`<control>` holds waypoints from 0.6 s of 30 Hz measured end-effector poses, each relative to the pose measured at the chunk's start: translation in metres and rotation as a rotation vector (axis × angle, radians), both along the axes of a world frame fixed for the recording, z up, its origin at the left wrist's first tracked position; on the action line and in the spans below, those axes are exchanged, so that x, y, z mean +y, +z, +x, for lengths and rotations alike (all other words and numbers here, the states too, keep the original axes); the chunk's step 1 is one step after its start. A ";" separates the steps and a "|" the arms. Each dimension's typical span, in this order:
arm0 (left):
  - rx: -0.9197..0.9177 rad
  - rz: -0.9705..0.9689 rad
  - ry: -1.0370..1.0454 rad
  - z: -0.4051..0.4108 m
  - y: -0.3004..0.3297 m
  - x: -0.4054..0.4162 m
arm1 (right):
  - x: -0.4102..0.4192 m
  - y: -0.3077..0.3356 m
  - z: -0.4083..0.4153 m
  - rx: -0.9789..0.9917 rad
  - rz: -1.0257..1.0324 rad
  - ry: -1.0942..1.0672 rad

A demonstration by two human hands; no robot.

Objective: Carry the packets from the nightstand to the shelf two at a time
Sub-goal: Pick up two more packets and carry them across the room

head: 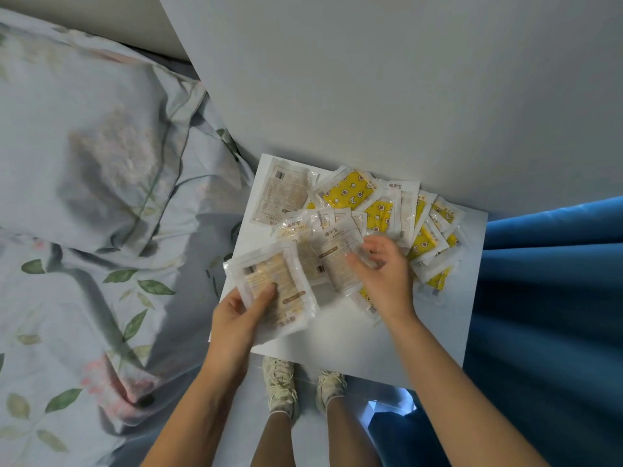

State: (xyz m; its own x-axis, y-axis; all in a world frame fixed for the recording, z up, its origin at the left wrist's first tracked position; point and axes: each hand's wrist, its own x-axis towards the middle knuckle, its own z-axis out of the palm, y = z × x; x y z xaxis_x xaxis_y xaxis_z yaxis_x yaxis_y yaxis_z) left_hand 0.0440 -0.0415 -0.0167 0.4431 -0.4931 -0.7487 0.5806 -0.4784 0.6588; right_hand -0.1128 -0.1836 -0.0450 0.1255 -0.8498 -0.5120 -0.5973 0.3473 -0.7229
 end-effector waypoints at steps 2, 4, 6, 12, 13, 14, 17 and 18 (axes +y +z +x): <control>-0.012 0.011 0.022 0.009 0.000 0.003 | -0.007 -0.022 0.006 0.229 -0.092 0.133; -0.026 0.022 0.015 0.015 0.000 0.007 | -0.007 -0.034 0.012 0.408 -0.151 0.266; -0.036 0.023 -0.004 0.022 0.001 0.011 | -0.005 -0.034 0.017 0.468 -0.141 0.269; -0.036 0.014 0.073 0.037 0.004 0.020 | 0.003 -0.025 0.009 0.298 -0.221 0.050; -0.031 0.010 0.087 0.039 0.004 0.021 | 0.004 -0.021 0.008 0.251 -0.234 -0.007; -0.028 0.004 0.099 0.040 0.004 0.022 | 0.005 -0.015 0.009 0.221 -0.254 -0.061; -0.026 -0.006 0.129 0.042 0.004 0.025 | 0.006 -0.005 0.021 0.052 -0.175 -0.172; -0.025 -0.008 0.139 0.043 0.003 0.026 | 0.008 -0.004 0.031 -0.031 -0.082 -0.152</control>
State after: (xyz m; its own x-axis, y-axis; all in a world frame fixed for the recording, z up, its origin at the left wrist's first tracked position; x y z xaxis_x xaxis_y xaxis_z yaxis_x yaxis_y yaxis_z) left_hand 0.0869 -0.0155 -0.0139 0.5258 -0.4313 -0.7332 0.6246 -0.3894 0.6770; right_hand -0.0821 -0.1753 -0.0493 0.0072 -0.8988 -0.4384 -0.5189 0.3714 -0.7699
